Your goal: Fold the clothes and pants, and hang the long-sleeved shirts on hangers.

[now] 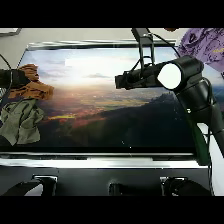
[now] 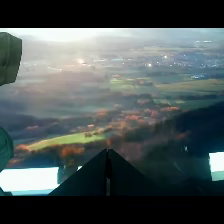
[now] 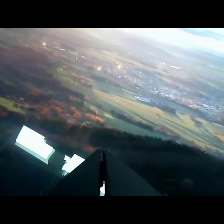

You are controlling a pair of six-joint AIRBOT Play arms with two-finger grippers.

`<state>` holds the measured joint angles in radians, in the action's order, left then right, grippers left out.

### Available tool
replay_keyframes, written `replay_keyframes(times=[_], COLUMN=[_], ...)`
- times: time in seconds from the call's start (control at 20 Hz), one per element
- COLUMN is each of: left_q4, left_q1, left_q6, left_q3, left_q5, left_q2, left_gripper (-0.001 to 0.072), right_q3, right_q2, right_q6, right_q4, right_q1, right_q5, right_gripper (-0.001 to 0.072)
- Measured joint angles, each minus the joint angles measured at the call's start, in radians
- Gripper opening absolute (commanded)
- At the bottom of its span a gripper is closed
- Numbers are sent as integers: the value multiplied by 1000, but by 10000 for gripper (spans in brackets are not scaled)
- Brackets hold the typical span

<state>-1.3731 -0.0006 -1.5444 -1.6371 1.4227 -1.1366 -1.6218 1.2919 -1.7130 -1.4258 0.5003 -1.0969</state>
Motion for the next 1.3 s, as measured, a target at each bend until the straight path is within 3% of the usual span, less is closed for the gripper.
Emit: replay_keyframes(times=[1.2, 1.25, 1.3], left_q4=[1, 2, 2], left_q1=[0, 0, 0], left_q6=[0, 0, 0], left_q3=[0, 0, 0], left_q5=[-1, 0, 8], left_q2=[0, 0, 0], left_gripper=[23, 158, 454], right_q3=[0, 0, 0], right_q2=[0, 0, 0], right_q6=[-5, -5, -5], right_q4=[0, 0, 0], right_q1=[0, 0, 0], right_q5=[6, 11, 16], right_gripper=[31, 31, 31])
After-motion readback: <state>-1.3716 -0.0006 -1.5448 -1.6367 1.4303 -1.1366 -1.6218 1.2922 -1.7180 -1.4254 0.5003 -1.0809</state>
